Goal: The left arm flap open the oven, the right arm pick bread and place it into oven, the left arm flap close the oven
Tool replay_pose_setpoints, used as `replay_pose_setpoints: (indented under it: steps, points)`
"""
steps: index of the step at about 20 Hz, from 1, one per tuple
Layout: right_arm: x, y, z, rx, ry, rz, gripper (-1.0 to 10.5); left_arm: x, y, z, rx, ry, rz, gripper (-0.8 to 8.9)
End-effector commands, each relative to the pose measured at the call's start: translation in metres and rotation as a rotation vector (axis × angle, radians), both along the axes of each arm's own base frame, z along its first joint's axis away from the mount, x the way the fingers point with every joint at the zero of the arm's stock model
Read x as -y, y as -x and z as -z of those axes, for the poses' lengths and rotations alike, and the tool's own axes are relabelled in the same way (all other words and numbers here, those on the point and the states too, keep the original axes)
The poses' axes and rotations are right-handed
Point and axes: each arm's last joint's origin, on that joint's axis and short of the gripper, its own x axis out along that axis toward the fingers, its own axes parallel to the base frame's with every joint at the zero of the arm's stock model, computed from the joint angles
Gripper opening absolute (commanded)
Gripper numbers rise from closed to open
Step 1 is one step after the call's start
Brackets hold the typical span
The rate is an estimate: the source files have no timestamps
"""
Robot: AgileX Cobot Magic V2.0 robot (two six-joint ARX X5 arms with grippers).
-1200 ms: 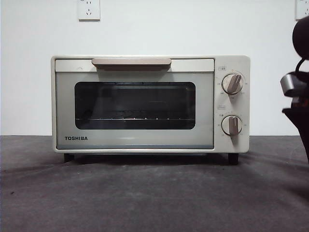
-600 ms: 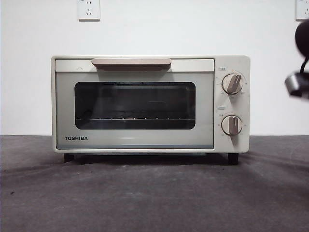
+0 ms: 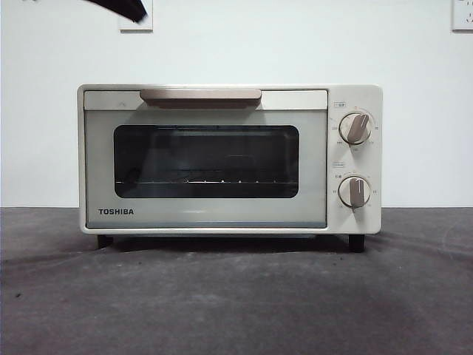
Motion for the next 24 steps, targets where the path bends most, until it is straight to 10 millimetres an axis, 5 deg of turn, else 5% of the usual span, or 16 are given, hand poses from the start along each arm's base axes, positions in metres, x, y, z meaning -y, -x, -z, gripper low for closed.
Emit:
replay_pose_setpoints:
  steps: [1, 6, 13, 24]
  points:
    - [0.003, 0.016, -0.011, 0.076, -0.069, -0.005, 0.5, 0.011, -0.020, 0.003, 0.017, -0.051, 0.048, 0.16]
    - [0.008, 0.038, -0.017, 0.181, -0.118, 0.000, 0.5, 0.028, -0.048, 0.020, 0.006, -0.083, 0.079, 0.16]
    - [0.009, 0.040, -0.017, 0.189, -0.128, 0.006, 0.5, 0.039, -0.064, 0.036, 0.026, -0.140, 0.048, 0.16]
    - [0.009, 0.040, -0.018, 0.194, -0.129, 0.006, 0.5, 0.051, -0.048, 0.051, -0.081, -0.267, 0.111, 0.16]
